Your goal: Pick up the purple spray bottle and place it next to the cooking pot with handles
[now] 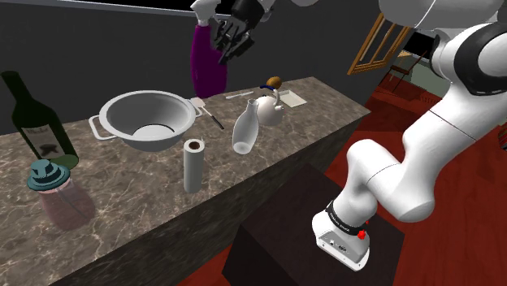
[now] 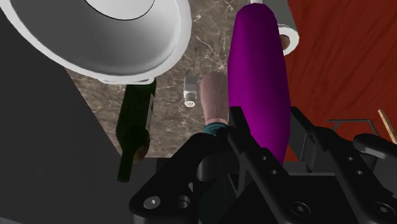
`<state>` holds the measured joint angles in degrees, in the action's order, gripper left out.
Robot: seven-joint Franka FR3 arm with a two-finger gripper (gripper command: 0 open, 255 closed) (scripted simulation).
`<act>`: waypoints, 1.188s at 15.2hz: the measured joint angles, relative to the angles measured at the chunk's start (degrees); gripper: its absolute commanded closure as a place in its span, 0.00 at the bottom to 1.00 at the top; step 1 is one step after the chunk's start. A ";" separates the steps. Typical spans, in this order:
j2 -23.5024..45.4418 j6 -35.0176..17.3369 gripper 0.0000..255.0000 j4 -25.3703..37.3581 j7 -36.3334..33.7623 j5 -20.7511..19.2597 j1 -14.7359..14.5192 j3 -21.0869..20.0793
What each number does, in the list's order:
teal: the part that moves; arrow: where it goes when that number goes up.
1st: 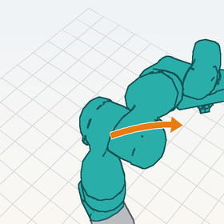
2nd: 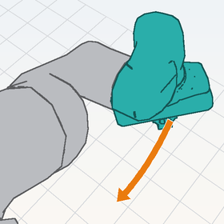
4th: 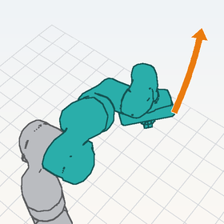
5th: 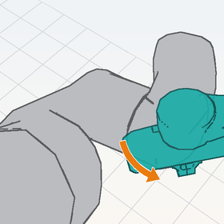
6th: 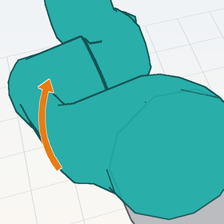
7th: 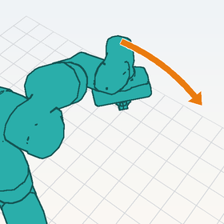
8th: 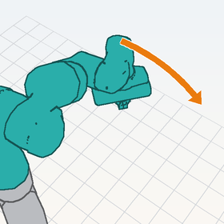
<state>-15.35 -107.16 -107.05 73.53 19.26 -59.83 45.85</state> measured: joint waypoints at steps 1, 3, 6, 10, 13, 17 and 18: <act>0.53 -0.91 1.00 -0.24 -0.55 0.40 -0.43 -0.51; 2.02 -1.94 1.00 0.57 -2.25 1.33 -1.52 -1.62; 6.51 -3.40 1.00 3.10 -3.36 4.29 -3.43 -2.05; 13.16 -3.77 1.00 8.16 -4.41 8.68 -5.11 -2.34; 16.73 -3.78 1.00 11.45 -5.90 10.77 -5.93 -3.12; 17.04 -6.49 1.00 8.88 -5.04 11.45 -6.29 -3.47; 17.16 -7.08 1.00 8.34 -4.77 11.66 -6.32 -3.51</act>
<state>1.81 -114.25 -98.71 68.76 30.92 -66.16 42.34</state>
